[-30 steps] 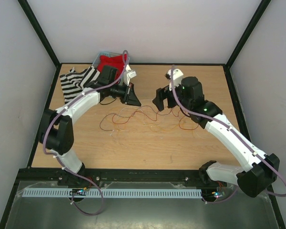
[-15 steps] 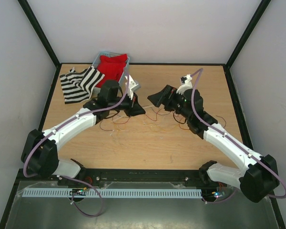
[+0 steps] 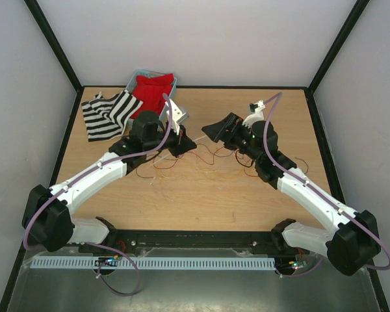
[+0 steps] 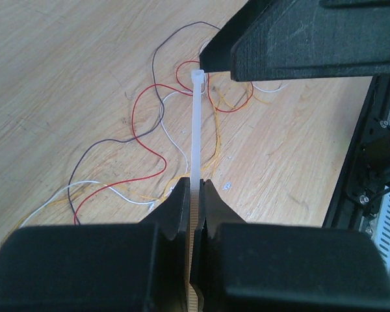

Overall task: Zip-tie the wires
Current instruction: Pick up the ribbon at the center of the board.

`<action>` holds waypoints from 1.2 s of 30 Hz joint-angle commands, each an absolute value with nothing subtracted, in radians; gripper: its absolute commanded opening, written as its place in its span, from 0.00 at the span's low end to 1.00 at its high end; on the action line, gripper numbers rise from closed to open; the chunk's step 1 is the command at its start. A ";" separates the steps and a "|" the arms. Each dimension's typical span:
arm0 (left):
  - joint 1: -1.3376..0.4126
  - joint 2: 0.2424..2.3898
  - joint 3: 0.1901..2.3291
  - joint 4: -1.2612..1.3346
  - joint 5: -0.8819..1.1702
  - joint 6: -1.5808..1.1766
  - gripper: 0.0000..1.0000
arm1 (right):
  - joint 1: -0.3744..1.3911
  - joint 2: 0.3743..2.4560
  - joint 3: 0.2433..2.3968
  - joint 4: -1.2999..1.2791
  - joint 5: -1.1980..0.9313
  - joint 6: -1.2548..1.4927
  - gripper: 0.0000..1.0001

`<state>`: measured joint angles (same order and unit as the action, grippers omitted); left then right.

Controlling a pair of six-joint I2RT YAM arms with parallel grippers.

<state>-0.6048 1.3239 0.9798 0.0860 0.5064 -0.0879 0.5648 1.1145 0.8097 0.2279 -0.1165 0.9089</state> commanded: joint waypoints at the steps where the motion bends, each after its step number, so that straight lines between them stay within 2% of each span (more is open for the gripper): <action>1: -0.623 1.295 0.966 0.126 0.455 -0.067 0.00 | 0.571 1.104 0.813 0.235 -0.111 0.924 0.93; 7: -0.641 1.287 0.965 0.144 0.430 -0.071 0.00 | 0.574 1.152 0.795 0.303 -0.174 0.977 0.86; 10: -0.648 1.287 0.966 0.149 0.420 -0.071 0.00 | 0.580 1.154 0.799 0.309 -0.174 0.976 0.79; 19: -0.669 1.310 0.974 0.164 0.424 -0.084 0.00 | 0.583 1.170 0.786 0.353 -0.196 0.982 0.51; 33: -0.699 1.347 0.994 0.181 0.392 -0.114 0.00 | 0.601 1.198 0.782 0.394 -0.211 0.984 0.21; 36: -0.703 1.354 0.999 0.183 0.406 -0.124 0.00 | 0.601 1.199 0.785 0.404 -0.211 0.959 0.12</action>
<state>-0.6930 1.3388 0.9760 0.1482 0.3962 -0.1070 0.5941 1.1931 0.7895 0.3439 -0.2001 0.9794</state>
